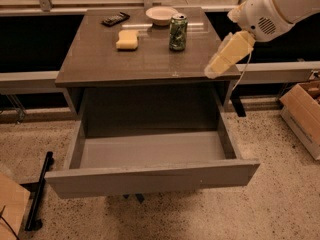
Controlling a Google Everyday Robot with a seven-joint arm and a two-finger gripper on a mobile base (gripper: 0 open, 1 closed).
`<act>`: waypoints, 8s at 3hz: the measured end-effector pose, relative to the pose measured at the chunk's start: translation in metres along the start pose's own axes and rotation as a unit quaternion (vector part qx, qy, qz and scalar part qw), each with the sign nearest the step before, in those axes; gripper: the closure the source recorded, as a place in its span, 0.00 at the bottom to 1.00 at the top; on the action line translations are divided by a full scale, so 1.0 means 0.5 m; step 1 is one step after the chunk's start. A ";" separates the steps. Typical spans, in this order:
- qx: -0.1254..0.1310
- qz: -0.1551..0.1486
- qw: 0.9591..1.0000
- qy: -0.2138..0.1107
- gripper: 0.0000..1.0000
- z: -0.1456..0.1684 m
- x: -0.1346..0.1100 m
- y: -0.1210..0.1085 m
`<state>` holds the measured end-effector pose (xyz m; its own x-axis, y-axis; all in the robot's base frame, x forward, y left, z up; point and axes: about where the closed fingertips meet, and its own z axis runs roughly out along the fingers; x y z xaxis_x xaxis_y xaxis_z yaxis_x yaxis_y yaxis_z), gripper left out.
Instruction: Place green can into top drawer
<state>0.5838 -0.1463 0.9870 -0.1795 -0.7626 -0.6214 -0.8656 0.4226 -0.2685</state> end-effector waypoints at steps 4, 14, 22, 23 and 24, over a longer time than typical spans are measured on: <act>0.060 0.193 0.954 -0.220 0.00 0.214 -0.108 -0.310; 0.118 0.269 0.910 -0.292 1.00 0.340 -0.120 -0.389; -0.073 0.250 0.928 -0.267 1.00 0.335 -0.108 0.174; -0.081 0.226 0.935 -0.259 1.00 0.384 -0.024 0.190; -0.082 0.223 0.936 -0.260 1.00 0.390 -0.024 0.192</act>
Offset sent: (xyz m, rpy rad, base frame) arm 0.1614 0.0056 -0.0015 0.5846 -0.1049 -0.2826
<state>0.5941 -0.0010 0.8249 -0.3243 -0.1689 -0.9307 -0.8272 0.5280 0.1924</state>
